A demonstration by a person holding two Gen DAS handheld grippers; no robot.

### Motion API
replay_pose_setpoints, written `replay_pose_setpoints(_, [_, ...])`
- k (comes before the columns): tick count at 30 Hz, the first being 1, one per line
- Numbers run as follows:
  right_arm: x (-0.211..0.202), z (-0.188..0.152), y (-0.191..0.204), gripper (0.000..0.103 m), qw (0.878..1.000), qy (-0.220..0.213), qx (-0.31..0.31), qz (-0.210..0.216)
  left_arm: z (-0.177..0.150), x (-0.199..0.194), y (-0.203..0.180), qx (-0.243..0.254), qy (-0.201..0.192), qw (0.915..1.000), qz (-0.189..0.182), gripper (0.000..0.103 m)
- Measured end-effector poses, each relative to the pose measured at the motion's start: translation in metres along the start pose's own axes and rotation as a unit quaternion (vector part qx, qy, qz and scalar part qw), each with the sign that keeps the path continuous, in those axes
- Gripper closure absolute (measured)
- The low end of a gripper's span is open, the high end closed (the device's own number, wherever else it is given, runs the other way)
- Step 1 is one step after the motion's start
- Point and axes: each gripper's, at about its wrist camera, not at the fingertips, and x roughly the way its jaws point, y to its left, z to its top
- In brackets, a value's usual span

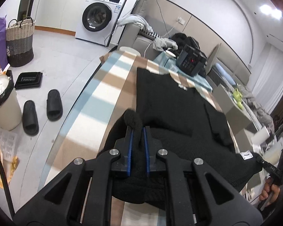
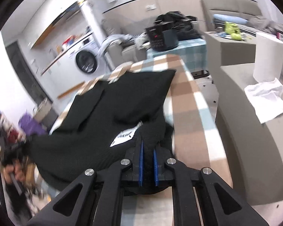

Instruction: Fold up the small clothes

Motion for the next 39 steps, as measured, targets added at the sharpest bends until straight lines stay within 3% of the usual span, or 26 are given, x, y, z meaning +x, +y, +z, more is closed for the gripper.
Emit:
replay_pose_setpoints(6, [0.036,0.023,-0.007,0.095,0.998,-0.015,0.038,-0.041,0.025,0.043,0.003,-0.005,0.003,0.9996,0.027,0.095])
replay_pose_setpoints(11, [0.076,0.015,-0.018,0.092,0.996,0.042,0.053,-0.056,0.021,0.095,0.020,-0.020,0.048,0.9958,0.075,0.094])
replay_pose_setpoints(13, [0.079,0.011,-0.026,0.083,0.994,0.067,0.069,-0.047,0.018,0.104,0.024,-0.023,0.064,0.9944,0.081,0.087])
replay_pose_setpoints(15, [0.069,0.005,-0.033,0.056,0.995,0.067,0.071,-0.034,0.014,0.104,0.026,-0.019,0.068,0.9943,0.080,0.069])
replay_pose_setpoints(16, [0.063,0.002,-0.037,0.050,0.995,0.066,0.074,-0.034,0.011,0.103,0.029,-0.020,0.069,0.9942,0.080,0.049])
replay_pose_setpoints(17, [0.055,-0.003,-0.041,0.048,0.995,0.064,0.078,-0.026,0.009,0.102,0.031,-0.022,0.069,0.9941,0.080,0.037])
replay_pose_setpoints(18, [0.051,-0.007,-0.043,0.048,0.995,0.064,0.079,-0.014,0.006,0.102,0.035,-0.024,0.073,0.9941,0.077,0.035])
replay_pose_setpoints(22, [0.045,-0.031,-0.043,0.048,0.993,0.089,0.077,0.020,-0.010,0.106,0.043,-0.027,0.098,0.9933,0.054,0.035])
replay_pose_setpoints(28, [0.057,-0.039,-0.028,0.050,0.994,0.093,0.050,0.017,-0.021,0.111,0.027,0.002,0.111,0.9934,0.031,0.035])
replay_pose_setpoints(30, [0.062,-0.037,-0.023,0.062,0.995,0.090,0.038,0.007,-0.024,0.112,0.020,0.012,0.114,0.9929,0.029,0.046])
replay_pose_setpoints(35, [0.078,-0.028,-0.023,0.072,0.996,0.086,0.034,-0.013,-0.037,0.105,0.006,0.035,0.124,0.9916,0.011,0.079])
replay_pose_setpoints(39, [0.086,-0.023,-0.019,0.086,0.995,0.091,0.020,-0.026,-0.045,0.098,-0.001,0.059,0.129,0.9898,0.014,0.084])
